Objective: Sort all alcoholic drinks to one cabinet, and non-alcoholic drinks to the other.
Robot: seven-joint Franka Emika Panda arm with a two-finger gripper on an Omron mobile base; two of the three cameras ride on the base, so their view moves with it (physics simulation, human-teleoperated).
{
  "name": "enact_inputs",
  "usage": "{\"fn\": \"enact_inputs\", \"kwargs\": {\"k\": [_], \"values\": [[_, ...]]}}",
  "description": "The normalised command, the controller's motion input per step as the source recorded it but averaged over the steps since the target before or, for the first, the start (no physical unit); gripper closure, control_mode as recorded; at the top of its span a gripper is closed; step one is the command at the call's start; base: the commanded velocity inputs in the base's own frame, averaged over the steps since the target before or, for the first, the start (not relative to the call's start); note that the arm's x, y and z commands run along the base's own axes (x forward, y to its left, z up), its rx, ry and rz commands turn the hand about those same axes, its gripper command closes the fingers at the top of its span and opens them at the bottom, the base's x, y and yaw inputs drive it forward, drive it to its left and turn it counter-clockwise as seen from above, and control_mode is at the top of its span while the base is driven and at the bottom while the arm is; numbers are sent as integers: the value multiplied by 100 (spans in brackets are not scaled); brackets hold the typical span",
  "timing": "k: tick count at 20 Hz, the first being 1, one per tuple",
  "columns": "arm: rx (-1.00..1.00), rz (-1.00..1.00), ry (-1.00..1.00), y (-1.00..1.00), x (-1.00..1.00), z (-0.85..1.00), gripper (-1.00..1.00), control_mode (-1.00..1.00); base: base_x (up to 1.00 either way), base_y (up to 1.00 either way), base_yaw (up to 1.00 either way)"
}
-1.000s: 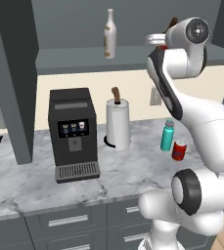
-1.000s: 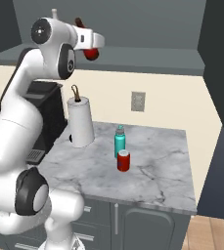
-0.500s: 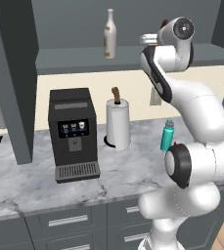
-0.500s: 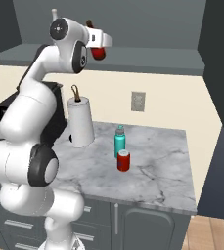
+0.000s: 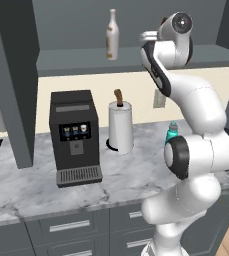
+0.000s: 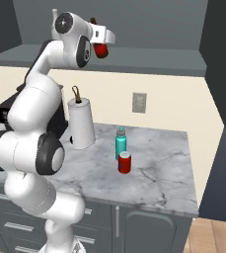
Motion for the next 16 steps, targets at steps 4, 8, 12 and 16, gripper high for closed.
{"fn": "enact_inputs", "kwargs": {"k": [4,8,12,16], "values": [[0,0,0,0,10,-42,100,-100,0,0,0],[0,0,0,0,13,-43,100,-100,0,0,0],[0,0,0,0,14,-6,-100,-100,0,0,0],[0,0,0,0,16,0,-100,-100,0,0,0]]}}
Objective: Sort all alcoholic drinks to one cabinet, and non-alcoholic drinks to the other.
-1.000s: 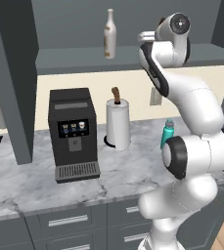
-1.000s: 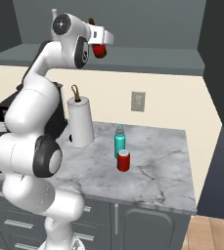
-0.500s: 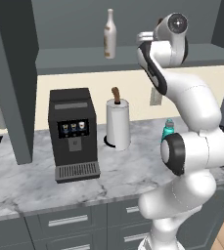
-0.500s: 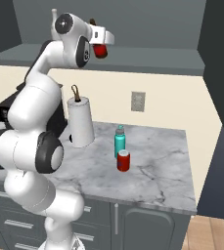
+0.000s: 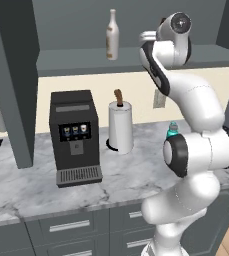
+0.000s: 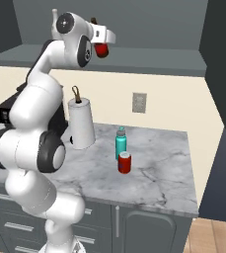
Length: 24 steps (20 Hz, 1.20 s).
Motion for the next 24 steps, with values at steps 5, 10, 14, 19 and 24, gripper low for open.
{"fn": "enact_inputs", "kwargs": {"k": [5,10,14,19,24], "values": [[0,0,0,0,6,0,-100,-100,0,0,0],[0,0,0,0,2,0,-100,-100,0,0,0],[0,0,0,0,18,0,-100,-100,0,0,0],[0,1,0,0,38,0,-100,-100,0,0,0],[0,2,0,0,8,0,-100,-100,0,0,0]]}}
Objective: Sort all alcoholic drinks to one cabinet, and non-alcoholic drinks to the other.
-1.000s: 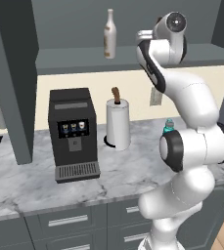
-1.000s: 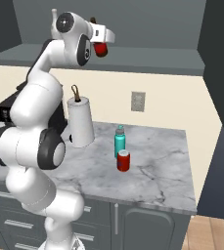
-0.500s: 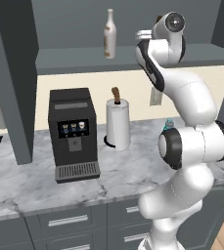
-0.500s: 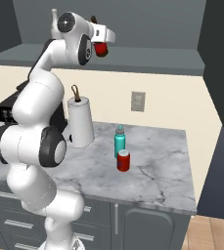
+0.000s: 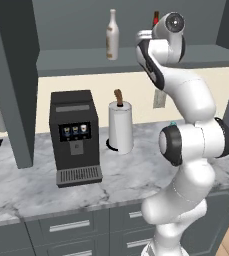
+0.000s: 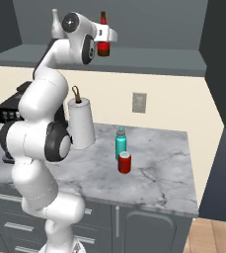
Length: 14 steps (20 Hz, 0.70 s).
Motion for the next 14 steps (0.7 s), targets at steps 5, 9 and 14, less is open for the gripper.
{"fn": "enact_inputs", "kwargs": {"k": [5,9,14], "values": [[2,1,0,2,-52,0,-100,-100,0,0,0],[5,0,0,2,-100,-12,-100,-100,0,0,0],[5,-1,3,15,-100,-29,-100,-100,0,0,0]]}}
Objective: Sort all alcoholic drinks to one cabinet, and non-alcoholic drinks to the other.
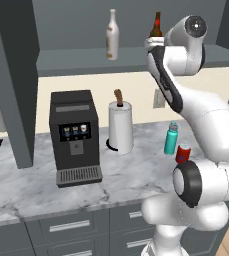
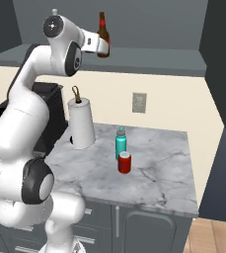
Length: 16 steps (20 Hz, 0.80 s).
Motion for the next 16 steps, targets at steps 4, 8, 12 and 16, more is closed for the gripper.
{"fn": "enact_inputs", "kwargs": {"k": [4,8,12,16], "values": [[5,-3,10,15,-100,-38,-100,-100,0,0,0],[9,-4,20,5,-100,-41,-100,-100,0,0,0],[11,-7,27,0,-100,-58,-100,-100,0,0,0],[12,-10,32,-7,-100,-75,-100,-100,0,0,0]]}}
